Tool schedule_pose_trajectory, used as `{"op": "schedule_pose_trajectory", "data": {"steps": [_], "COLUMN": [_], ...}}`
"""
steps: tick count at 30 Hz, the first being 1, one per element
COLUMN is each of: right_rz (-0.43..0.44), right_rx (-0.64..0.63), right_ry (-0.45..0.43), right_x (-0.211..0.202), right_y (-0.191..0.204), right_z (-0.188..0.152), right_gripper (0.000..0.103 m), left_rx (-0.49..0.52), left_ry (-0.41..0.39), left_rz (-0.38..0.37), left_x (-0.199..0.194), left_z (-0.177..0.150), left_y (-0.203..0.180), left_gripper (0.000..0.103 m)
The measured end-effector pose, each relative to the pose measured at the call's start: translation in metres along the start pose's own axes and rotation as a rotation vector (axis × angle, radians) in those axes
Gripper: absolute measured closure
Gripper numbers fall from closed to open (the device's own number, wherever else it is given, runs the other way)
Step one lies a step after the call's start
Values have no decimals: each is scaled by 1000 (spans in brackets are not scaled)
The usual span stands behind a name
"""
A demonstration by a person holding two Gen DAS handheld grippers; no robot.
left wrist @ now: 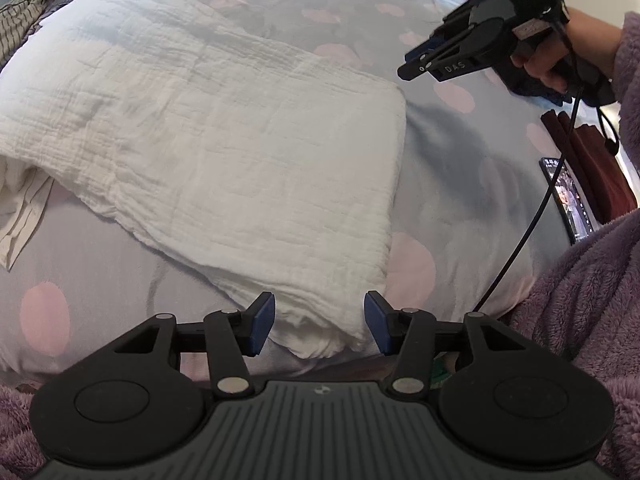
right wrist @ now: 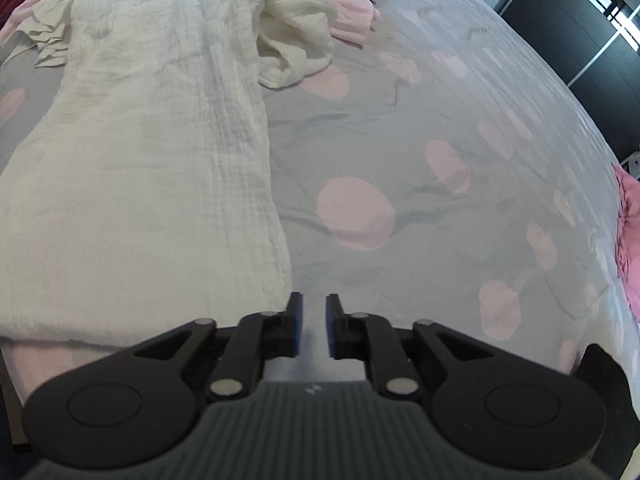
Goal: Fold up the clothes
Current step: 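Open both tools and withdraw from the folded muslin, then grasp the folded muslin edge with both tools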
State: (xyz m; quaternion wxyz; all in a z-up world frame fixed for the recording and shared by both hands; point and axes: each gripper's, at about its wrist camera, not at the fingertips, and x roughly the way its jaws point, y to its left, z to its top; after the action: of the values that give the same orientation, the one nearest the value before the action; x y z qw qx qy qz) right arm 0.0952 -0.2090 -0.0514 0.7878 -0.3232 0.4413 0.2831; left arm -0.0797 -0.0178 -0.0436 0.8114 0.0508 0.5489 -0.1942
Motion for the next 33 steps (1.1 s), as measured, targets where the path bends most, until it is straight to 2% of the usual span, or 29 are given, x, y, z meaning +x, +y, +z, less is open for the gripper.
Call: {"op": "schedule_pose_trajectory", "data": {"steps": [2,5,7,11,14,16,20,25,26,29,33], "right_rz": [4,9,12,-22,-64,-61,-47,-70,-80,-124,-183], "right_rx": [-58,-183,-288,-557,-810,-905,-971,-1070,-1082,-1094,-1109], "right_ry": [-10,-17,-50,-126,-143,-132,-159,-153,-158,-193,-238], "right_x": [-6,-15,-20,-22,-15,-9,-3,17,20,26,35], "right_y": [4,15,25,52,74,82,88,99,101,104,108], "right_z": [0,-4,-9,-26,-46,-53,-59,-67,-68,-68,-67], "right_gripper": [68,63,62,48,48,48,48,50,50,50,52], "left_rx": [17,49,78,122,139,167,250,294,301,310,328], "left_ry": [-1,-4,-10,-27,-25,-24,-10,28,25,-4,-29], "left_rz": [17,42,56,59,46,58,134,178,186,188,192], "left_x": [0,1,1,5,14,23,44,70,74,77,76], "left_z": [2,7,11,19,22,22,17,9,8,6,6], "left_y": [-5,-15,-24,-42,-51,-57,-69,-68,-67,-60,-56], "left_gripper": [55,54,54,46,45,45,45,48,53,57,76]}}
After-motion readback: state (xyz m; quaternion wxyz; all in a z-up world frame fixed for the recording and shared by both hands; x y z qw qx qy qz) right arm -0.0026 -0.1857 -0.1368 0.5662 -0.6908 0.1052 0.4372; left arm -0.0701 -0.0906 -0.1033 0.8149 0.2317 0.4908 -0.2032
